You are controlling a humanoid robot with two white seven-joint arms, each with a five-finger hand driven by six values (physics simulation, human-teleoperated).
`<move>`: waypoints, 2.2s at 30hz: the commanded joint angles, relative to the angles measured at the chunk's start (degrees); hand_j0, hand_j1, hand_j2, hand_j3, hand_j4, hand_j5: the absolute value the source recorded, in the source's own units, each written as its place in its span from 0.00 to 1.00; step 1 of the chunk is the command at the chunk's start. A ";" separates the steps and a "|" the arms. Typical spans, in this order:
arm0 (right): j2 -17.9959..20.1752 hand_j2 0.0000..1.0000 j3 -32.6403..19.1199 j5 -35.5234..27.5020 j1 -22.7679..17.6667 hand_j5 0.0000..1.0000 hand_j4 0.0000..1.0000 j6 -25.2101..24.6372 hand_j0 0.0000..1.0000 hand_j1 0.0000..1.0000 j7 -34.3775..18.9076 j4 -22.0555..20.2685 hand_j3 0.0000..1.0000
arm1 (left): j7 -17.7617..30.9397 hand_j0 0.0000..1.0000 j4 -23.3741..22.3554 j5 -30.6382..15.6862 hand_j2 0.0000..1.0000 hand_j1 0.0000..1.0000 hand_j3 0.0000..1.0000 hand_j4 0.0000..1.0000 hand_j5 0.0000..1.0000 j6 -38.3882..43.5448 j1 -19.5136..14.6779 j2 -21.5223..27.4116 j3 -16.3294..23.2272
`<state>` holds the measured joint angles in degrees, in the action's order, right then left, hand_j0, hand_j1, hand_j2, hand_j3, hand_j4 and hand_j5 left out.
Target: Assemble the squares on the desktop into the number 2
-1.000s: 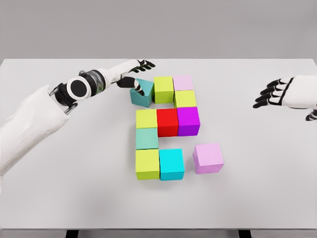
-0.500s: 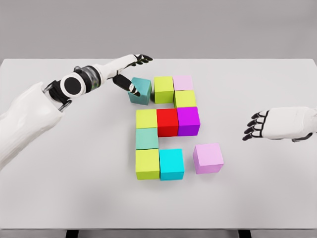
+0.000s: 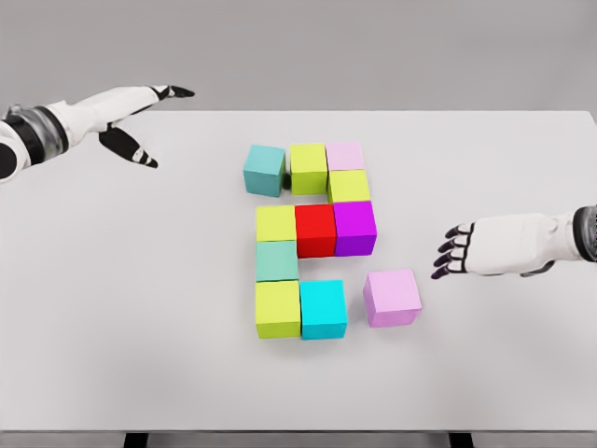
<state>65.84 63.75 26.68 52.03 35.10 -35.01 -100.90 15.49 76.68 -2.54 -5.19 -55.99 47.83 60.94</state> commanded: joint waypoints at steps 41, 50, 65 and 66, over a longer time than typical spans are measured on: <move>-5.98 1.00 2.96 -0.14 -0.09 1.00 1.00 -0.10 1.00 1.00 0.01 -0.26 1.00 | 1.30 1.00 -9.27 34.97 1.00 1.00 1.00 1.00 1.00 -21.08 -1.41 -10.56 4.01; -6.77 1.00 3.23 -0.23 -0.18 1.00 1.00 -0.10 1.00 1.00 0.01 -0.26 1.00 | 2.44 1.00 -9.09 34.97 1.00 1.00 1.00 1.00 1.00 -21.17 -1.41 -11.62 4.01; -6.77 1.00 2.88 -1.98 0.18 1.00 1.00 -0.10 1.00 1.00 0.01 -0.26 1.00 | 1.74 1.00 -8.83 28.57 1.00 1.00 1.00 1.00 1.00 -29.81 -1.85 -0.64 0.23; -6.77 1.00 2.79 -2.34 0.26 1.00 1.00 -0.10 1.00 1.00 0.01 -0.26 1.00 | 1.74 1.00 -8.74 27.15 1.00 1.00 1.00 1.00 1.00 -29.81 -1.85 0.68 -0.56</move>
<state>59.04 66.68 25.30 52.21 35.11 -35.01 -101.17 17.27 67.89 27.63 -32.52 -57.83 45.42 61.87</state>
